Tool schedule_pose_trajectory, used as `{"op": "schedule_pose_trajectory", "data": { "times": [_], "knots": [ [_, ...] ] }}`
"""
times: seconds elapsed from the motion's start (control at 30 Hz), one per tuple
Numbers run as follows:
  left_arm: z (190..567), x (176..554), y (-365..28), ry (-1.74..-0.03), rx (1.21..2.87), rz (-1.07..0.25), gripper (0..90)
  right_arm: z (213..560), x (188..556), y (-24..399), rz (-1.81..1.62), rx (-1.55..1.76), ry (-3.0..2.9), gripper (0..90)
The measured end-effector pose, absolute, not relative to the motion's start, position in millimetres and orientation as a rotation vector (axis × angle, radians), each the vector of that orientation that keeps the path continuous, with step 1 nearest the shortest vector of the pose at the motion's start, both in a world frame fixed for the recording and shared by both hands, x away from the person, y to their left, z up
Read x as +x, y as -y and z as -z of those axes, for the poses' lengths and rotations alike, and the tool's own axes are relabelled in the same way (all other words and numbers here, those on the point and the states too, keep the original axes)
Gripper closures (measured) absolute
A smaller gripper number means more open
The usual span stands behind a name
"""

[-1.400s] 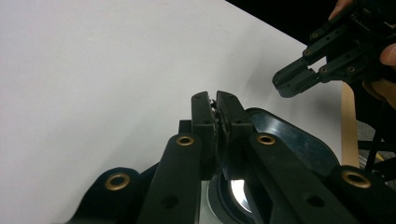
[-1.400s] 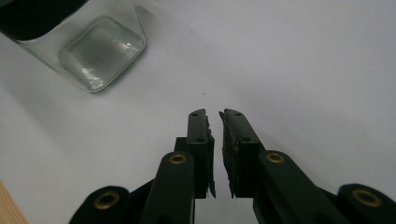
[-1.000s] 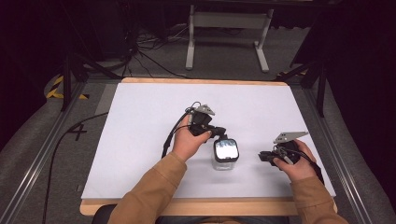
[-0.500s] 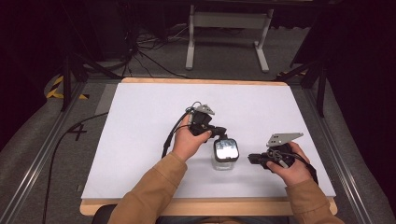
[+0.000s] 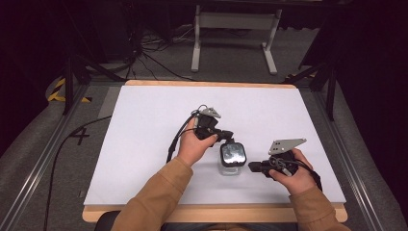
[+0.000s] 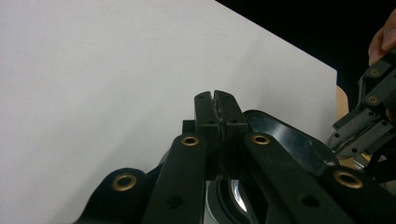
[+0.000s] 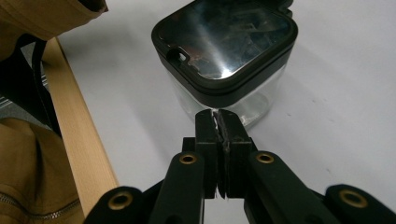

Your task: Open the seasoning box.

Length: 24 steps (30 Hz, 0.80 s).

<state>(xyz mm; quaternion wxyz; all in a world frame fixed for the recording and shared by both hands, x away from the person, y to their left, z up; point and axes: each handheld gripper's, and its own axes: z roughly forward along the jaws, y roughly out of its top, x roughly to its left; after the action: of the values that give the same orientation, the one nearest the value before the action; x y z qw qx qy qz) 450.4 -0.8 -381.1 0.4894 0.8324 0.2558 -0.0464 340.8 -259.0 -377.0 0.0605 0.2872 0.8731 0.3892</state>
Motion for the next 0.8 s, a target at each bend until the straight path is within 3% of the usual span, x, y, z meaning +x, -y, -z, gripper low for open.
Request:
{"op": "schedule_pose_trajectory", "data": {
  "times": [0.8],
  "knots": [
    [381.2, 449.4, 1.2, -0.627, 2.02, 0.109, 89.6, 375.8, 339.5, 250.3, -1.25, 0.842, -2.598, 89.6]
  ]
}}
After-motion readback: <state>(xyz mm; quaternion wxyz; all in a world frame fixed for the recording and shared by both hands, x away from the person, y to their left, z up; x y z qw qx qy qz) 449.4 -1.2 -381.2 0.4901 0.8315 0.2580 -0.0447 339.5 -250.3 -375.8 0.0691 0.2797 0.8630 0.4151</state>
